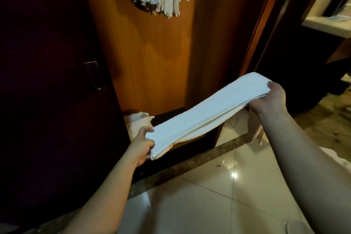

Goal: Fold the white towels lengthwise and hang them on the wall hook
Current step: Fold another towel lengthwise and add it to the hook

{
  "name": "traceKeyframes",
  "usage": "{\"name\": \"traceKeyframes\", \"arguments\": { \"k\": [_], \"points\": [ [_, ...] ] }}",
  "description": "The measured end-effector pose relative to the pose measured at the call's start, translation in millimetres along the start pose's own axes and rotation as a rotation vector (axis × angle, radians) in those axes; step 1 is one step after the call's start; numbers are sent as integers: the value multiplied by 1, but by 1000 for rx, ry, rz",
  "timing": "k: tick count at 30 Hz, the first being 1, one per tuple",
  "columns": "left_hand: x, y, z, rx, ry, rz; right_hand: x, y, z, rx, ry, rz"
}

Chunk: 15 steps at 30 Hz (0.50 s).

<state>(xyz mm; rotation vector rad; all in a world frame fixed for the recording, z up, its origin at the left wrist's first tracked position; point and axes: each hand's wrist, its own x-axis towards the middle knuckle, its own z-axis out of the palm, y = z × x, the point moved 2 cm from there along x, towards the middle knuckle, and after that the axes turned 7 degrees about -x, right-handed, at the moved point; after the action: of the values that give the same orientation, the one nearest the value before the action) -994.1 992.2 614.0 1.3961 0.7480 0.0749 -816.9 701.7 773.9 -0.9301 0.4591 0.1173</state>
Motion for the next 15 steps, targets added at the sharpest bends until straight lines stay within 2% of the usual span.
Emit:
{"name": "traceKeyframes", "arguments": {
  "k": [5,10,11,13,15],
  "points": [
    [7,-29,36,77,127,-159,-29,8,22,37,-109,10],
    [14,-24,68,187,200,-162,-55,1,45,71,-228,-28],
    [10,-16,75,166,228,-146,-59,-1,50,75,-250,-40],
    [-8,9,89,41,260,-2,-68,-2,62,67,-295,-53],
    [-40,41,107,-136,166,185,-76,-3,74,52,-325,-59]
  ]
}}
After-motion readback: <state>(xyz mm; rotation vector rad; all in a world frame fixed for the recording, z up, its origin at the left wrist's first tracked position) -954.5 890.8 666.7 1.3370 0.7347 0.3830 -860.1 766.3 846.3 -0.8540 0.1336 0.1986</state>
